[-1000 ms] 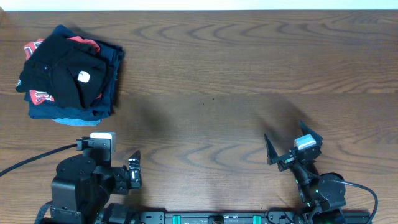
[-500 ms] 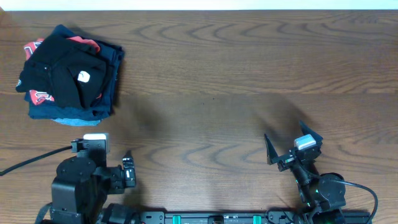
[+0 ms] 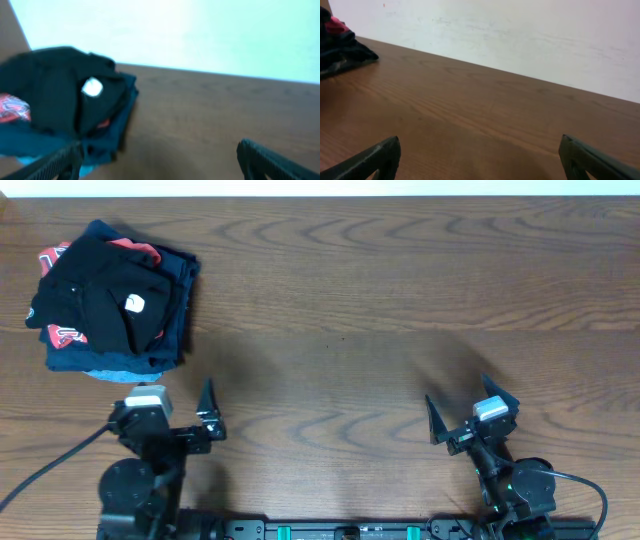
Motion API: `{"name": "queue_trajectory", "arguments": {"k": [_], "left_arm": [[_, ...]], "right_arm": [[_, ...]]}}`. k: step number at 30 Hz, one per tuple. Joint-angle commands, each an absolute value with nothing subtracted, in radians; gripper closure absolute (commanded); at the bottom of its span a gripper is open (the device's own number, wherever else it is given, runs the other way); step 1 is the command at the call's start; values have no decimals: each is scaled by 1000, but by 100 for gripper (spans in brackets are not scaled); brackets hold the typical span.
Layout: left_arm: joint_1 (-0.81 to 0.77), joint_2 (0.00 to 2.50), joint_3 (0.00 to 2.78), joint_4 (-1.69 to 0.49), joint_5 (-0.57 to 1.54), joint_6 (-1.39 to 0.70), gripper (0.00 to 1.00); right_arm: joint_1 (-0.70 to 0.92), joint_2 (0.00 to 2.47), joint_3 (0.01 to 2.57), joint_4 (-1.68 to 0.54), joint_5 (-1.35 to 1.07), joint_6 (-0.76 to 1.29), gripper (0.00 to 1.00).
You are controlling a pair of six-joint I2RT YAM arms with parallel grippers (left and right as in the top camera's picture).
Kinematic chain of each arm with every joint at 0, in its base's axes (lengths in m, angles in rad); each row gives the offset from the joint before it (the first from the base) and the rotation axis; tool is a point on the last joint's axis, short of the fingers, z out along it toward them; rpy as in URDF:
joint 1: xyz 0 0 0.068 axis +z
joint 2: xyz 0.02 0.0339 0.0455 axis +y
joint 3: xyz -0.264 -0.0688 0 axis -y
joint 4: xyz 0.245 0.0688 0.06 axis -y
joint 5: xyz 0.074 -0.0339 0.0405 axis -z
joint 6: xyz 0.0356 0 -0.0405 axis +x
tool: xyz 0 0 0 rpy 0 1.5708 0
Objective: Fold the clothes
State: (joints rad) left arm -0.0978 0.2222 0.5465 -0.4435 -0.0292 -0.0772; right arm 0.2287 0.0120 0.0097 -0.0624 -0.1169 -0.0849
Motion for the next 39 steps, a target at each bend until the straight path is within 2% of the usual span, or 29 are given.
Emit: {"name": "queue_trajectory", "arguments": {"k": [1, 8, 20, 39], "left_arm": [[-90, 158, 437, -376, 1, -68, 2], [-88, 0, 255, -258, -1, -60, 2], [-88, 1, 2, -22, -6, -65, 2], [-88, 4, 4, -70, -4, -64, 2]], "right_arm": [[214, 6, 6, -63, -112, -95, 1], [214, 6, 6, -63, -112, -95, 1], [214, 6, 6, -63, -112, -95, 1], [214, 6, 6, -63, -112, -95, 1]]}}
